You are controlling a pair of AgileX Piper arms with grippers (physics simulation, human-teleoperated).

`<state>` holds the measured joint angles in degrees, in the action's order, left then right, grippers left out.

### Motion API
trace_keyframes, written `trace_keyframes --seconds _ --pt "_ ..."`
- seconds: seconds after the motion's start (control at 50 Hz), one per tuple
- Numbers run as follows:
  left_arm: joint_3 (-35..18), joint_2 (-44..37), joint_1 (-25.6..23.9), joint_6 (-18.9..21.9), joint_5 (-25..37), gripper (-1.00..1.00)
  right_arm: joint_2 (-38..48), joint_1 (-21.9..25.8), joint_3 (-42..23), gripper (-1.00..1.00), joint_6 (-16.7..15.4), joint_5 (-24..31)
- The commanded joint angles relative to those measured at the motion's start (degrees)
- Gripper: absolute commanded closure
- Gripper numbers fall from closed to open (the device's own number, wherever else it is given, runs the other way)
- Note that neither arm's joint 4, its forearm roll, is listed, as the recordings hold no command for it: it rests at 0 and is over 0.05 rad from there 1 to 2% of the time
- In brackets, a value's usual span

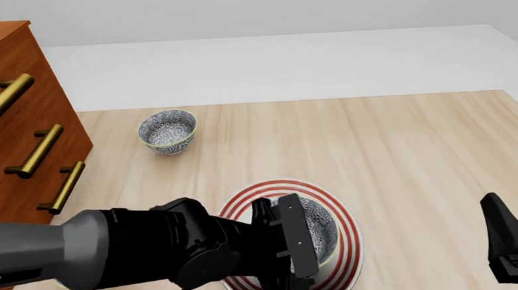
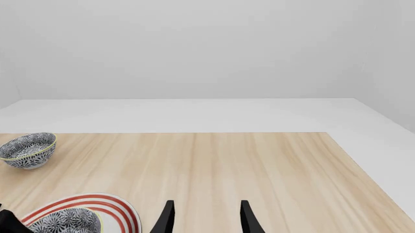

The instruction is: Pick up the bowl and put it in the middle on the plate.

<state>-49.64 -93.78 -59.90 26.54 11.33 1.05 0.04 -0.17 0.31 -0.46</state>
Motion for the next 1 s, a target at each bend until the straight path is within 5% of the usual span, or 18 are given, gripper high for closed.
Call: trace_keyframes --seconds 0.02,0.34,0.5,0.64,1.0 --pt "0.2 3.8 -0.1 -1.0 1.2 -1.00 0.0 0.0 0.0 -1.00 0.0 0.0" --pt "3.8 13.1 4.2 -7.0 -3.6 -1.00 0.0 0.0 0.0 -1.00 0.0 0.0" --pt "10.8 19.2 7.5 -11.6 -10.8 -1.00 0.0 0.0 0.0 -1.00 0.0 0.0" --pt "14.5 22.4 10.2 -10.0 -13.3 -1.00 0.0 0.0 0.0 -1.00 0.0 0.0" --pt "28.4 34.8 23.5 -14.2 -20.7 -1.00 0.0 0.0 0.0 -1.00 0.0 0.0"
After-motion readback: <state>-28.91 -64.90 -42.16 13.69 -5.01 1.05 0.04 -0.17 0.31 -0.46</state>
